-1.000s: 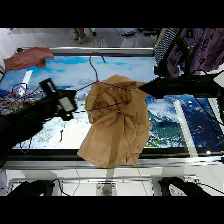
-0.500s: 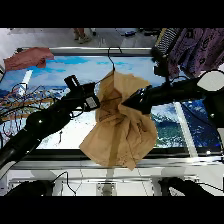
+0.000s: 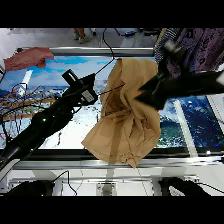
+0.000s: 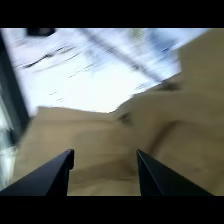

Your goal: Fold the clothes and pants, and hang the long-sleeved shirts on hangers.

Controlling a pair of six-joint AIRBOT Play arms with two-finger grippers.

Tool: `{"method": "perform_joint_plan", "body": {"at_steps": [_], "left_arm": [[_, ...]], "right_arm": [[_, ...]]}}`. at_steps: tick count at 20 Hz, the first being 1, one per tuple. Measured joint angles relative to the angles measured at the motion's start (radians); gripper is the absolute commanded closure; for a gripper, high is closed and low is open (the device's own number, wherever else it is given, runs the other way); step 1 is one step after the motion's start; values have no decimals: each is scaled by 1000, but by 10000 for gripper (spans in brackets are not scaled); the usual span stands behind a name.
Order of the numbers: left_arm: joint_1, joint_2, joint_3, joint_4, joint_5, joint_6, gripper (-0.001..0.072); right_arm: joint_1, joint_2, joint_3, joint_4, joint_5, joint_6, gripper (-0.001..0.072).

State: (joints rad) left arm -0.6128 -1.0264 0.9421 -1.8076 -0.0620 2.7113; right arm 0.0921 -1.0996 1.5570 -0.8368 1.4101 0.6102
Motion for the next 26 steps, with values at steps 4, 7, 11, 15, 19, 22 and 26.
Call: {"method": "perform_joint_plan", "body": {"at_steps": [4,7,11,15,19,22,26], "left_arm": [[-23,0,0,-2,-9,0,687],[-57,0,0,9,-10,2,686],[-97,0,0,22,-11,3,687],[-130,0,0,24,-12,3,686],[-157,0,0,26,-11,4,686],[-170,0,0,28,-2,6,686],[-172,-1,-1,27,0,5,613]], "right_arm": [[-153,-32,95,21,-54,-221,246],[-208,-92,151,91,-43,-372,246],[-234,-173,225,136,18,-487,246],[-223,-251,251,174,99,-530,246],[-193,-319,258,175,130,-548,321],[-170,-350,260,174,163,-572,684],[-154,-360,261,166,167,-555,688]]}}
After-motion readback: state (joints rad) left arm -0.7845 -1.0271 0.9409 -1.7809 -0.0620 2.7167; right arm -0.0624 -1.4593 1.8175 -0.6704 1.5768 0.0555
